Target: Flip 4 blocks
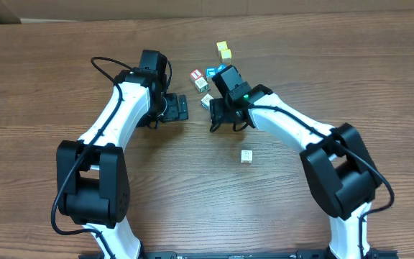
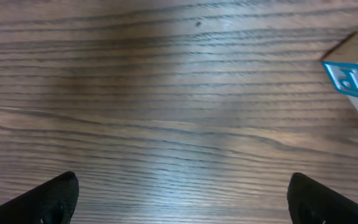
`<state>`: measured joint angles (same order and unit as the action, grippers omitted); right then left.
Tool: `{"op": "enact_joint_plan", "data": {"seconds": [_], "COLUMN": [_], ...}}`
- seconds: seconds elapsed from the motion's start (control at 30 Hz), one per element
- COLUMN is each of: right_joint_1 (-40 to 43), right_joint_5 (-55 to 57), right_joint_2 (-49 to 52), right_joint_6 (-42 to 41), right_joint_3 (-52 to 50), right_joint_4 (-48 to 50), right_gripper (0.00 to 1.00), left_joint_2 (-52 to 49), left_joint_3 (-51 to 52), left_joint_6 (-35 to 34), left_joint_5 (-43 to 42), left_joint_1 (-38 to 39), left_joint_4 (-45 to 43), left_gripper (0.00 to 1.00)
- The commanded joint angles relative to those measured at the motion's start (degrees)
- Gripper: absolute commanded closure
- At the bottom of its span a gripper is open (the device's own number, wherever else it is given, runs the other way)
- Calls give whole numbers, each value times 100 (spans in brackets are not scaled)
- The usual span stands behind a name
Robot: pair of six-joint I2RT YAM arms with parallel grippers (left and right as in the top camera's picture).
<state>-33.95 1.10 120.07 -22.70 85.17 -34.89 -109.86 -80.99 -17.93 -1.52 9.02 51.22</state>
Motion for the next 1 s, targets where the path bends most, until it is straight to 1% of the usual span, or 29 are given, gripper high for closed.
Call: {"op": "enact_joint_plan", "data": {"seconds": [0.0,0.2,0.33,0.43,0.47,0.57,0.63,0.7,0.73,0.77,0.83,0.97], "right_joint_1": [-17,-17,-4,35,57,125,157,157,157,157,116,2], "right_joint_5": [94,94,111,321,433,564,365,68,-146,-369,-476,-96], "right_joint_2": [-13,-15,-114,-278,-323,-402,-402,-393,-393,-393,-361,-208], "right_joint_6": [20,0,7,52,52,44,44,44,42,-9,-203,-260], "right_joint_3": [39,42,44,44,44,44,42,39,39,39,39,39], "right_joint_4": [-42,-181,-271,-474,-531,-568,-494,-407,-348,-284,-203,-103], "right_gripper": [48,55,56,56,55,47,44,36,34,33,33,32], "left_joint_2": [-39,-39,-39,-39,-39,-39,-39,-39,-39,-39,-39,-39], "left_joint_3": [-39,-39,-39,-39,-39,-39,-39,-39,-39,-39,-39,-39], "left_joint_6": [-98,-98,-96,-96,-96,-96,-98,-98,-98,-98,-98,-98], "left_joint_5": [212,212,210,208,208,205,205,199,195,195,192,192], "left_joint_1": [-9,-9,-9,-9,-9,-9,-9,-9,-9,-9,-9,-9], "left_joint_4": [-28,-28,-22,-2,-2,-13,-22,-26,-28,-26,-24,-20], "left_gripper": [0,0,0,0,0,0,0,0,0,0,1,0]}}
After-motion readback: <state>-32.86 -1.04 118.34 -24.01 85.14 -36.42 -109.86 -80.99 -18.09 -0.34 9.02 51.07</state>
